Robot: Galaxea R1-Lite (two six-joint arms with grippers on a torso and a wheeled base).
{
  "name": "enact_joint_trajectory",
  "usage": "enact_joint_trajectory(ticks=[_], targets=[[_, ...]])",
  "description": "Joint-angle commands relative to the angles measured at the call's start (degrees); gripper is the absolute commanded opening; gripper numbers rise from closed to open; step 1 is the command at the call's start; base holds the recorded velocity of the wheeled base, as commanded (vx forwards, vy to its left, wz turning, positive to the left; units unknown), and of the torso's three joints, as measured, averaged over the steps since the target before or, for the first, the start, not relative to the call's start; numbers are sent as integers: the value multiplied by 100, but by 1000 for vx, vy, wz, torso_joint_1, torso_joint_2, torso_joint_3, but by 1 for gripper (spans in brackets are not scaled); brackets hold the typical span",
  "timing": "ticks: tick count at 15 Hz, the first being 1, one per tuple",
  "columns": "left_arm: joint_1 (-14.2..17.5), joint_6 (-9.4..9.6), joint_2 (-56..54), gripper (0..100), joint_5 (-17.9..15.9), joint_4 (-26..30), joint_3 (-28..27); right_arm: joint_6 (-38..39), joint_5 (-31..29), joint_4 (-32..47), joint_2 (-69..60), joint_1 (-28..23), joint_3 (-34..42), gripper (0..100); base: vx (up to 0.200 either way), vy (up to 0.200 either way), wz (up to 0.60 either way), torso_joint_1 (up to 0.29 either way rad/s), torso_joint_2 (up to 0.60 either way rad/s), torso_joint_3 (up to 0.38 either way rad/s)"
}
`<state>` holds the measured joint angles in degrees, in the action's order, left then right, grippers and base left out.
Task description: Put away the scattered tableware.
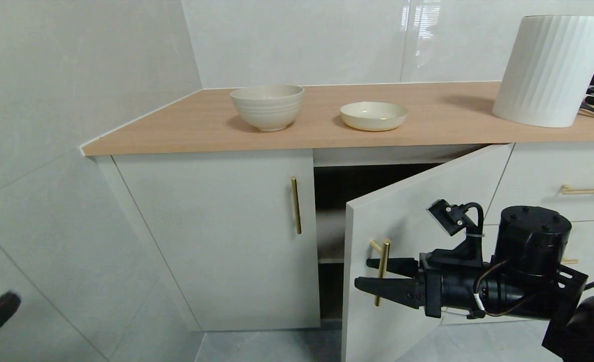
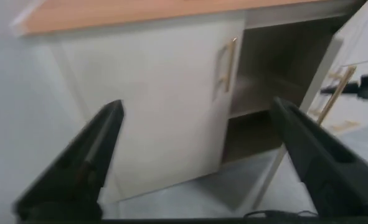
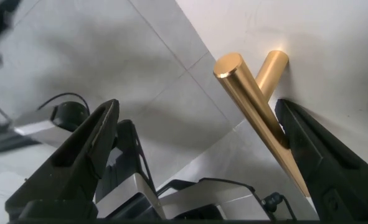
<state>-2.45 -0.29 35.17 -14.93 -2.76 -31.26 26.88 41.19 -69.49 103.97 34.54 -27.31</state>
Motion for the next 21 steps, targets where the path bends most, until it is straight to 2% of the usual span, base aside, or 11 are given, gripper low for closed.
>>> enact_joint_trajectory(ticks=[1,3,4,7,8,11,15,17,21], targets=[[-528,-32,2671,0,-344,-920,-891,-7,-6,-65,-114,-8,15,100,0,0,0,0,0,0],[-898,-120,3251,0,-352,-1447,-900,-16,-6,-65,-88,-8,15,100,0,0,0,0,0,0],[-1047,-331,3541,0,-379,-1693,-900,-16,-6,-65,-88,-8,24,100,0,0,0,0,0,0],[-1943,-1333,4534,0,-493,-2528,-865,-43,-6,-65,-70,-8,94,100,0,0,0,0,0,0],[-2163,-1421,4991,0,-598,-2880,-847,-43,-6,-65,-53,-8,94,100,0,0,0,0,0,0],[-2532,-1403,6309,0,-739,-3803,-821,-51,-15,-65,53,-8,85,100,0,0,0,0,0,0],[-3042,-1430,7768,0,-713,-5323,-768,-51,-15,-65,132,-8,94,100,0,0,0,0,0,0],[-3262,-1430,8041,0,-704,-5604,-812,-51,-23,-65,97,-8,94,100,0,0,0,0,0,0],[-3429,-1430,8480,0,-739,-5613,-1541,-43,-32,-65,62,-105,147,100,0,0,0,0,0,0]])
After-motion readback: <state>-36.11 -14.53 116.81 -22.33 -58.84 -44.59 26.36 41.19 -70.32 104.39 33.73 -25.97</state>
